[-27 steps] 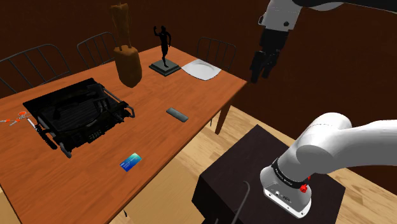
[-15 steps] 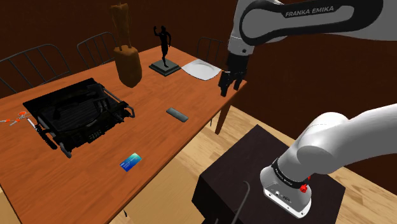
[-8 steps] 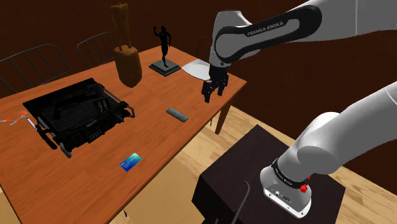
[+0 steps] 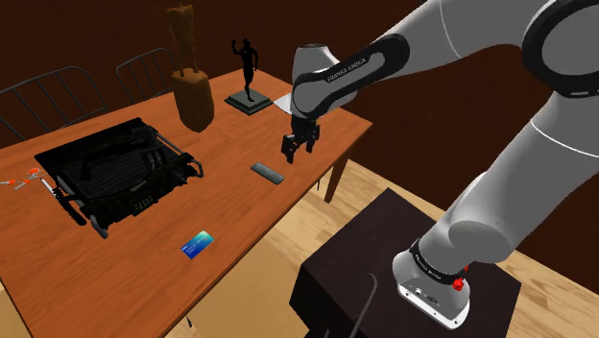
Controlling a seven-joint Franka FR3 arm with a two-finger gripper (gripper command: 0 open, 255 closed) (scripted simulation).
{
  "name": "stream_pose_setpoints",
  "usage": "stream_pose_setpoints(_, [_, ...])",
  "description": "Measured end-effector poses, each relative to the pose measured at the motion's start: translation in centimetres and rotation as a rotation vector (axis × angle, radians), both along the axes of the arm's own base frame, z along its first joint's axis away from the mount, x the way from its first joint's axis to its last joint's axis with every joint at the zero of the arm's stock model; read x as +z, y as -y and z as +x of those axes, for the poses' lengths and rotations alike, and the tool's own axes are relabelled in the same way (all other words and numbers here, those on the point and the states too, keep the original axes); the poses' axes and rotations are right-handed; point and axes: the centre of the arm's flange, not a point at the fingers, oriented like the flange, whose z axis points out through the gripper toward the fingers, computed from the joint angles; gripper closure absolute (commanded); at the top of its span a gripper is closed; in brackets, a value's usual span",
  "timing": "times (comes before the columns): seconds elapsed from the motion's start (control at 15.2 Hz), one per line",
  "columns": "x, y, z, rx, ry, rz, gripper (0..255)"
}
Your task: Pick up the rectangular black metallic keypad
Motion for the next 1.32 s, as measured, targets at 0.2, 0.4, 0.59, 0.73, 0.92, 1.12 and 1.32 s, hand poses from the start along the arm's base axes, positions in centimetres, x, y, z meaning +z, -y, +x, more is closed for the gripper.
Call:
stream_pose_setpoints(0.2, [-3.1, -0.6, 2.4, 0.003, 0.007, -0.011, 0])
stream_pose_setpoints(0.4, [-5.8, -1.7, 4.9, 0.006, 0.015, -0.021, 0])
stream_pose_setpoints(0.59, [-8.7, -2.1, 7.6, 0.010, 0.023, -0.031, 0])
stream_pose_setpoints(0.73, [-10.4, -2.7, 9.1, 0.012, 0.028, -0.038, 0])
stream_pose_setpoints(0.92, [-12.9, -3.4, 11.4, 0.015, 0.035, -0.047, 0])
stream_pose_setpoints(1.12, [-14.5, -3.4, 12.0, 0.015, 0.036, -0.049, 0])
stream_pose_setpoints(1.32, [-16.2, -3.3, 12.0, 0.015, 0.037, -0.050, 0])
